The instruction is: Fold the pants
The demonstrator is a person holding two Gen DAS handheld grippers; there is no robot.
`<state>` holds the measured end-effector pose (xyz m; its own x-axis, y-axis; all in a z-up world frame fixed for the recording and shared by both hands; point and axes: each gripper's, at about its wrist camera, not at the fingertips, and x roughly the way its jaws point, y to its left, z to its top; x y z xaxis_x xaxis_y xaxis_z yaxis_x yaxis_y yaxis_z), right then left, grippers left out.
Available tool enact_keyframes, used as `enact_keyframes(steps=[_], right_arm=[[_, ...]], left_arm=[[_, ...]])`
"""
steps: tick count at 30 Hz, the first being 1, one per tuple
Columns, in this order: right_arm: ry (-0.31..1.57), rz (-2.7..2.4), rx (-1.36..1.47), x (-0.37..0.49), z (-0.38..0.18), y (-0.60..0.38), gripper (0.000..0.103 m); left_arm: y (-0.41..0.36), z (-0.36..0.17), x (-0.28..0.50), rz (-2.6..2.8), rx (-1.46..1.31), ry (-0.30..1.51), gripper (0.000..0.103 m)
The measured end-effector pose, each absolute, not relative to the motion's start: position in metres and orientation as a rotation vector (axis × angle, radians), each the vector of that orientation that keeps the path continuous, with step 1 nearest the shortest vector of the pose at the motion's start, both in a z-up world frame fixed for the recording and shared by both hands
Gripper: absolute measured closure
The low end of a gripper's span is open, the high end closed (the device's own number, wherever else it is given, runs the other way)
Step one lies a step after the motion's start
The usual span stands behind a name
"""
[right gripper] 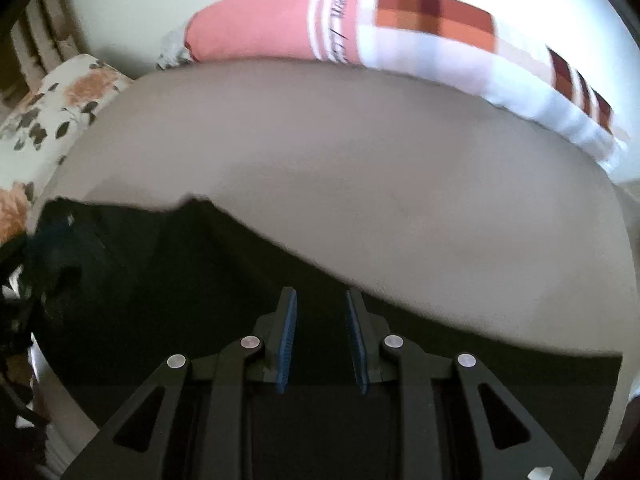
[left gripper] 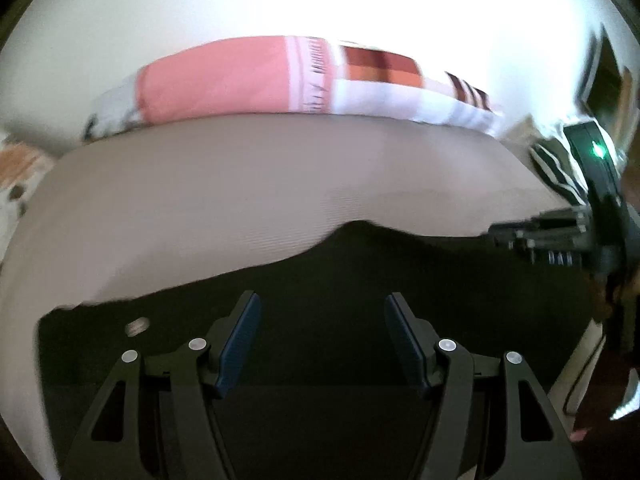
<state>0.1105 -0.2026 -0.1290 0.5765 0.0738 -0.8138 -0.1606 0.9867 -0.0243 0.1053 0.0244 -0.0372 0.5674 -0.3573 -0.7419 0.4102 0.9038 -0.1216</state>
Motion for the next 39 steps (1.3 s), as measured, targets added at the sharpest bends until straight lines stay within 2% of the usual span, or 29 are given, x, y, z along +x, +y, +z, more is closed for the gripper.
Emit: enact_keyframes(steps=[7,17,23,27,39], right_arm=[[0.957,0.038,-0.051,0.099,-0.146,-0.241,0.078],[0.926,-0.016,-0.028,0.109,-0.155,-0.247,0.079],[0.914,-0.005,-0.009,0.105,-0.155,-0.249,0.078],[0.906,0.020,0.000,0.103,-0.156,-0.248,0.067],[0.878,0.008,-0.030,0.095,-0.159,-0.243,0.065]], left_arm=[[-0.041,-0.055,0.135,-0.565,0.143,0.912,0.038],[-0.062,-0.088,0.176,-0.466,0.192,0.981,0.038],[-0.062,-0.088,0.171,-0.448,0.200,0.967,0.038],[-0.060,-0.078,0.153,-0.433,0.202,0.951,0.038],[-0.033,-0.081,0.076,-0.356,0.128,0.990,0.037]])
